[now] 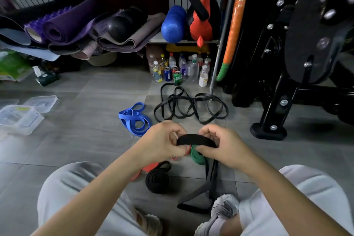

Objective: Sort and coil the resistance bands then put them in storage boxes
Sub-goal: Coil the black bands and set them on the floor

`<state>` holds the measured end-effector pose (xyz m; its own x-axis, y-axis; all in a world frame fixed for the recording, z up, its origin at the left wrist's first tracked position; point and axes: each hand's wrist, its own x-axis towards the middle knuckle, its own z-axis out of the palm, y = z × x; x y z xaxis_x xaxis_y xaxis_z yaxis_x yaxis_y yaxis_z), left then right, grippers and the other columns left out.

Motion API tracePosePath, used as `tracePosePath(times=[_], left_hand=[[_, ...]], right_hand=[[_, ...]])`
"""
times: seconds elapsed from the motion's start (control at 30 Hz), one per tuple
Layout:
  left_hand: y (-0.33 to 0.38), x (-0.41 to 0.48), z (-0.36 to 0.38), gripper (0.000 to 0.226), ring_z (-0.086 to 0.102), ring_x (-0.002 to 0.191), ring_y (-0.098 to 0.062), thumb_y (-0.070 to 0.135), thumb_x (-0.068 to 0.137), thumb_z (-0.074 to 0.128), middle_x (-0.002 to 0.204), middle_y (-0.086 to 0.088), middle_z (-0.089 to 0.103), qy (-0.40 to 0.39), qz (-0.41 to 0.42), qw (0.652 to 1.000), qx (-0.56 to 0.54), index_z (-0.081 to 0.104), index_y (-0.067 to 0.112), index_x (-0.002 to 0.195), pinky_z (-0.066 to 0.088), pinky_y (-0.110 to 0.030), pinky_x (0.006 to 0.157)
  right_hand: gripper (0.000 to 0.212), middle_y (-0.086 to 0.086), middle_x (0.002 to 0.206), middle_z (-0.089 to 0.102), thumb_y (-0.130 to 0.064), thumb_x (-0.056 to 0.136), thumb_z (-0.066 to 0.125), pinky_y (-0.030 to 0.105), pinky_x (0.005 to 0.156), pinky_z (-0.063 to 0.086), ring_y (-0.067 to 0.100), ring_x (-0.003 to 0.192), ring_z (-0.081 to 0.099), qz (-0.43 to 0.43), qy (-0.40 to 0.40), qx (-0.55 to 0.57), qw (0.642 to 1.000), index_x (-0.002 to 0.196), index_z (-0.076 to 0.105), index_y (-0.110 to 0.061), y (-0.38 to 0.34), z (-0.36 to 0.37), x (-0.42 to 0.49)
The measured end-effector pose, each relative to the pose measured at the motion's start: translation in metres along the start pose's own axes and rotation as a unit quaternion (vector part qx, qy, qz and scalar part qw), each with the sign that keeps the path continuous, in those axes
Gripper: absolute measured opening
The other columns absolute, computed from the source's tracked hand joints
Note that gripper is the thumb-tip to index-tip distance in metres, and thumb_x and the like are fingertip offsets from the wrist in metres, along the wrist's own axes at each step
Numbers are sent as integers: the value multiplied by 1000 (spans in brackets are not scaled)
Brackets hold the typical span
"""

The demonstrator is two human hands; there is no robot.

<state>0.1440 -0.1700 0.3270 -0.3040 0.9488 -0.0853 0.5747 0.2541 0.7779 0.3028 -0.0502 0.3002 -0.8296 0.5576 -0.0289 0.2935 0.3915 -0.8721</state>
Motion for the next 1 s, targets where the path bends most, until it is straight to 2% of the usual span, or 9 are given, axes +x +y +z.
tracePosePath(times=[0.17,0.23,0.43,0.5,0.6,0.67,0.73,0.83,1.0], left_hand=[[0,-4,2,17,57,57,-24,8,76,75,64,-8,68,31,-21,973,-229,70,19,88,47,-25,56],[-1,-7,7,19,60,70,-30,9,74,76,80,-20,69,48,-31,937,-346,71,18,89,48,-35,66],[-3,-9,26,35,67,78,-17,8,69,66,90,-12,68,48,-70,809,-582,65,3,104,55,-20,65],[-4,-11,24,38,64,77,-22,7,73,67,89,-15,67,37,-92,852,-514,62,3,111,56,-24,68],[-7,-11,10,45,62,80,-12,18,78,74,100,-2,65,29,-49,991,-123,56,20,119,52,-27,74],[-2,-8,2,55,56,90,-6,35,72,77,106,11,52,14,25,993,113,53,28,121,44,-19,76],[6,-5,0,41,54,90,-11,37,74,74,95,11,51,-20,69,971,227,59,24,109,38,-21,72],[10,-3,-4,21,61,80,-14,27,75,74,79,10,56,-6,65,973,222,63,22,91,43,-22,65],[5,-4,-9,23,67,70,-8,12,68,81,75,6,71,59,-4,996,-63,69,27,82,54,-23,65]], right_hand=[[25,-7,79,73,-26,62,80,19,70,52,6,74,66,-26,18,191,981,84,68,-27,-4,6,-3],[26,0,84,74,-25,62,77,23,74,55,12,78,68,-45,33,245,968,87,71,-26,-7,13,-3],[26,-5,88,75,-17,69,77,20,75,54,10,81,70,-61,88,238,965,90,70,-32,-8,26,-2],[27,0,86,75,-11,74,78,31,77,57,20,81,70,-44,89,167,981,89,71,-32,-6,23,-2],[17,10,81,71,-23,74,76,48,76,53,29,79,65,-24,37,-29,999,90,72,-19,-1,16,-1],[22,5,83,70,-28,73,74,43,75,52,22,81,64,-31,-5,-107,994,93,72,-18,-2,15,0],[20,1,82,68,-29,73,74,39,73,51,16,79,62,-40,-19,-138,989,91,72,-21,-7,16,1],[17,-3,77,65,-30,71,72,36,71,49,10,74,58,-62,-5,-156,986,87,70,-24,-12,13,2],[32,-22,87,70,-21,73,78,14,74,50,-4,81,64,-69,31,10,997,91,66,-44,-13,5,-2]])
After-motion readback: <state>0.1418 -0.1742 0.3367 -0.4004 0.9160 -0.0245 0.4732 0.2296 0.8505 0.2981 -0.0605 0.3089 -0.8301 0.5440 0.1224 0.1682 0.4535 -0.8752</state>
